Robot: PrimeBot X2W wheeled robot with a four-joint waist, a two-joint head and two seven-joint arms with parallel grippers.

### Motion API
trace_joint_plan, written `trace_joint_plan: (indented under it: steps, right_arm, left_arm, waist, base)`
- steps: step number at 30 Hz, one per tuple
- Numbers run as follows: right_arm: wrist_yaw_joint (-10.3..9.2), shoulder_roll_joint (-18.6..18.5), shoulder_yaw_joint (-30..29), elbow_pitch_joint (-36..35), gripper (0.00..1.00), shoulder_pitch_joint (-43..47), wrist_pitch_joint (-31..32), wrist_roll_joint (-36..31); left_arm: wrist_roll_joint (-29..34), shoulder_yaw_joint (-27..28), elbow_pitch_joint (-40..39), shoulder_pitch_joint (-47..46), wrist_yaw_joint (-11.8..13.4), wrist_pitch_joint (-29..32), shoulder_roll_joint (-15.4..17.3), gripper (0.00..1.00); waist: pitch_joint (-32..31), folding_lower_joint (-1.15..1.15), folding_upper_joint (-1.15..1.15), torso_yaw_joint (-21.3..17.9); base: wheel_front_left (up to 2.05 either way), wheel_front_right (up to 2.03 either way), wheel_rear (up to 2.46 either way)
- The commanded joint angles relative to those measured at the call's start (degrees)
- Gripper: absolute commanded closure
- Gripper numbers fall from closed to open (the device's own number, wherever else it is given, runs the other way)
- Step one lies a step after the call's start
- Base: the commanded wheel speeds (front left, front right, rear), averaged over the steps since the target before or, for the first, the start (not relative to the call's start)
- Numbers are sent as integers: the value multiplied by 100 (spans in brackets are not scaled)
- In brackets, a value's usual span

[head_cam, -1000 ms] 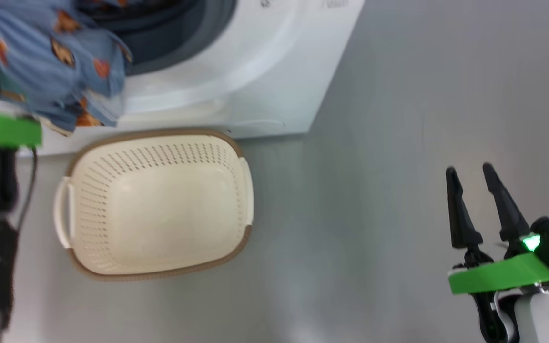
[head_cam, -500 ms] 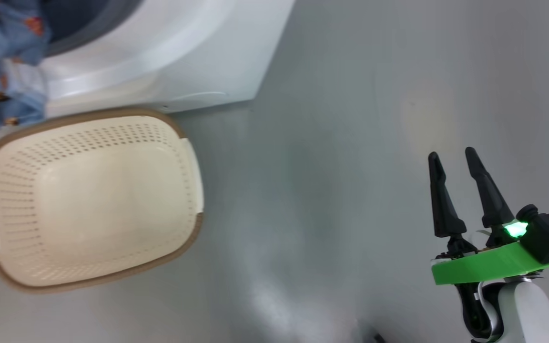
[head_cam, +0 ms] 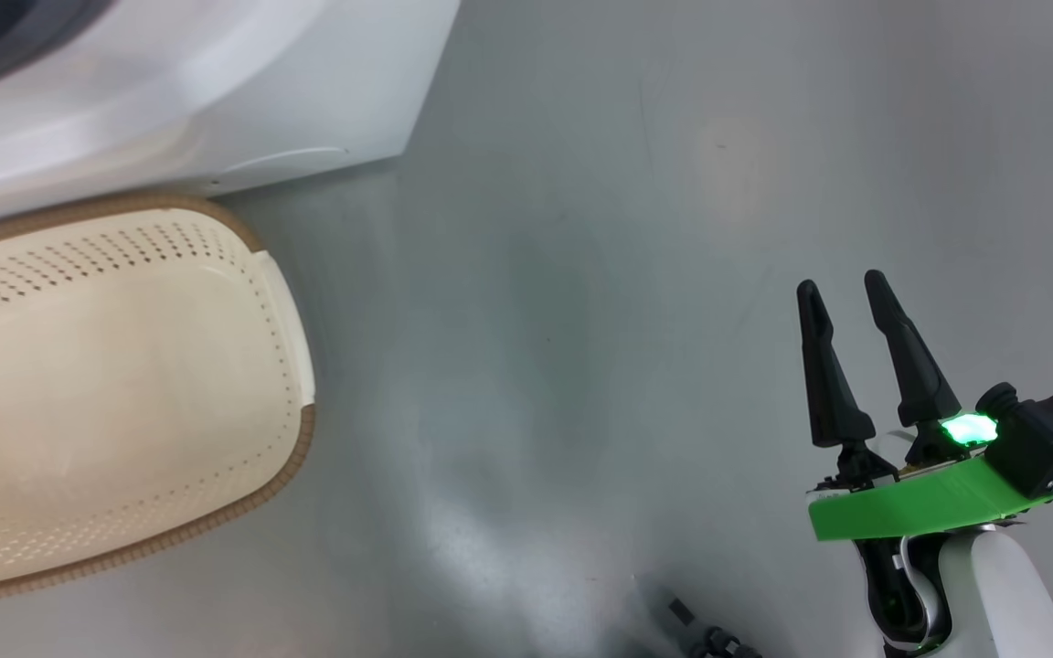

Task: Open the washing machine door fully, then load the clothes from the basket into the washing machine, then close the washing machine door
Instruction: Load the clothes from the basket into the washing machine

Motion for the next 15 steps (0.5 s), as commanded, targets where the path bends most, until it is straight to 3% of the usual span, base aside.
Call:
trace_joint_plan:
  steps: [1, 5, 6, 7, 8, 9, 15]
  right_arm:
    - [9, -29, 103, -151, 0, -28, -27, 73]
    - [9, -29, 111, -158, 0, -57, -27, 86]
    - [9, -29, 115, -156, 0, -62, -27, 87]
    - [9, -29, 124, -153, 0, -64, -27, 83]
    - [9, -29, 128, -150, 0, -64, -27, 76]
    - [9, -28, 134, -148, 0, -65, -27, 68]
    - [9, -28, 146, -133, 0, -76, -27, 11]
  left_arm:
    - [202, 294, -405, -30, -9, -29, 267, 100]
    - [457, 702, -818, 216, -9, -29, 106, 100]
    - [489, 722, -831, 299, -9, -29, 70, 90]
    - [474, 695, -766, 388, -9, -29, 26, 69]
    - [476, 625, -669, 457, -9, -29, 10, 24]
    - [518, 533, -594, 501, -9, -29, 24, 0]
    - [236, 386, -99, 589, -9, -29, -77, 0]
  waist:
    - [72, 0, 0, -58]
    - [109, 0, 0, -41]
    - [109, 0, 0, -30]
    - [104, 0, 0, -16]
    - [96, 0, 0, 1]
    - [92, 0, 0, 15]
    - [33, 0, 0, 101]
  base:
    - [0, 0, 0]
    - [0, 0, 0]
    - [0, 0, 0]
    - [0, 0, 0]
    - [0, 0, 0]
    - [0, 0, 0]
    - [0, 0, 0]
